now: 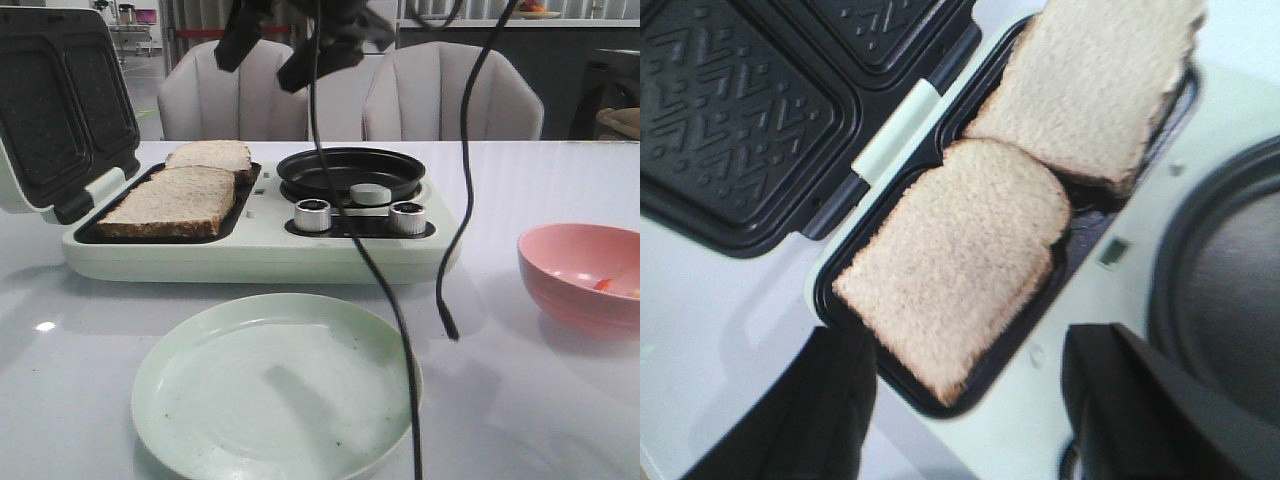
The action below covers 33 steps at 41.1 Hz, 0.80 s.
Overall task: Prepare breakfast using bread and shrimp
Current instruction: 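Carry the bread over and lay it on the first slice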
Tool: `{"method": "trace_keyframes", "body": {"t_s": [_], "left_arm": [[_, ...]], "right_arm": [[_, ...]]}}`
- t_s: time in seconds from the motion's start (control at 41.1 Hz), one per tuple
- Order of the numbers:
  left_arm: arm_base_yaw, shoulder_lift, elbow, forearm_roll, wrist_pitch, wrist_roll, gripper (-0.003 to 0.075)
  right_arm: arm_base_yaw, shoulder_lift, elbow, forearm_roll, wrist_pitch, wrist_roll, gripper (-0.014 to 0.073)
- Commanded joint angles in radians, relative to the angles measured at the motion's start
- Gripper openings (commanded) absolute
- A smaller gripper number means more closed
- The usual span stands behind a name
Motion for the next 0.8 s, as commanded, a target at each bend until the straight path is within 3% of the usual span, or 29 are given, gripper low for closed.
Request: {"method": "trace_keyframes", "body": {"t_s": [0.0, 0.195, 0.414, 0.779], "left_arm": [[-0.006, 0.004, -0.028, 0.006, -0.074, -0.001, 0.0436], [-0.006, 0.004, -0.028, 0.006, -0.074, -0.001, 0.0436], [-0.006, 0.004, -0.028, 0.006, -0.073, -0.001, 0.0436], [-0.006, 0.004, -0.028, 0.006, -0.037, -0.001, 0.0436]], "right_arm": [[0.022, -0.17, 0.024, -0.077, -0.025, 0.02, 0.0514], [0.08, -0.385, 0.24, -0.25, -0.046, 0.02, 0.0514], [0.082, -0.632, 0.513, -0.299, -0.045, 0.034, 0.0514], [0.066, -1.014, 0.913, -0.511, -0.041, 0.251, 0.0514]]}}
